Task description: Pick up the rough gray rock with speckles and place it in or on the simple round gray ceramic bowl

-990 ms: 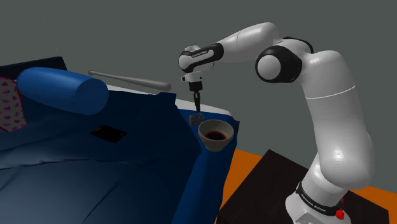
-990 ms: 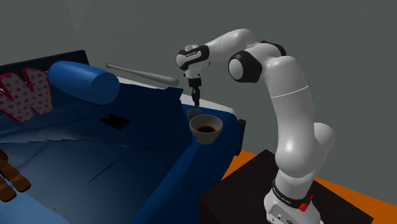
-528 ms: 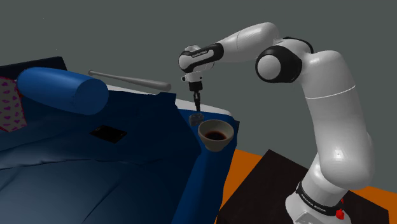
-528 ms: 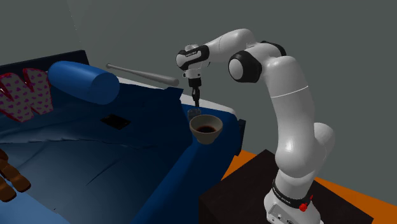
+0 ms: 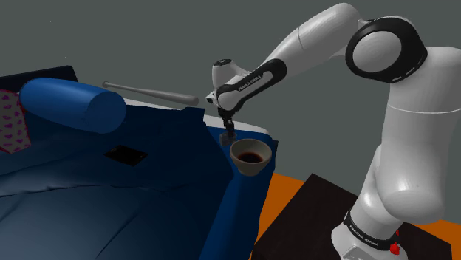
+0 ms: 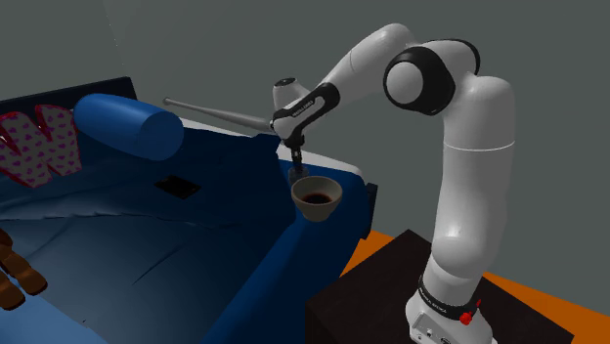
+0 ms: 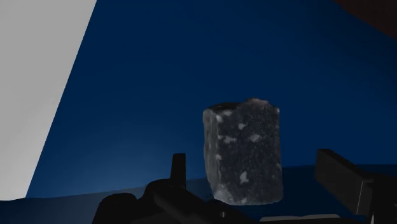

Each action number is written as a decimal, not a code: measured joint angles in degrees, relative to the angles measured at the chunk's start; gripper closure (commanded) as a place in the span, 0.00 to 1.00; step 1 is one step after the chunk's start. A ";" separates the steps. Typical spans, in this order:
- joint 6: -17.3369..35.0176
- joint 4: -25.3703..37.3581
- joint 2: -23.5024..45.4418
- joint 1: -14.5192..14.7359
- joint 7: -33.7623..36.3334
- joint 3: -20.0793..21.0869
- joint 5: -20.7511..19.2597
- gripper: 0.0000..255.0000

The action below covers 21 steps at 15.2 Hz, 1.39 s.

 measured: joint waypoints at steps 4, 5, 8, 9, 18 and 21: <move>5.53 -3.31 0.28 0.41 0.88 -0.21 -2.45 0.00; 6.29 -3.58 0.70 0.36 0.97 -0.25 -2.56 0.00; 7.79 -3.96 1.72 0.14 0.95 -0.38 -2.67 0.00; 7.96 -3.93 1.89 0.11 0.94 -0.39 -2.66 0.00; 8.16 -3.95 1.96 0.12 0.98 -0.38 -2.68 1.00; 8.17 -3.96 1.98 0.12 0.97 -0.38 -2.68 1.00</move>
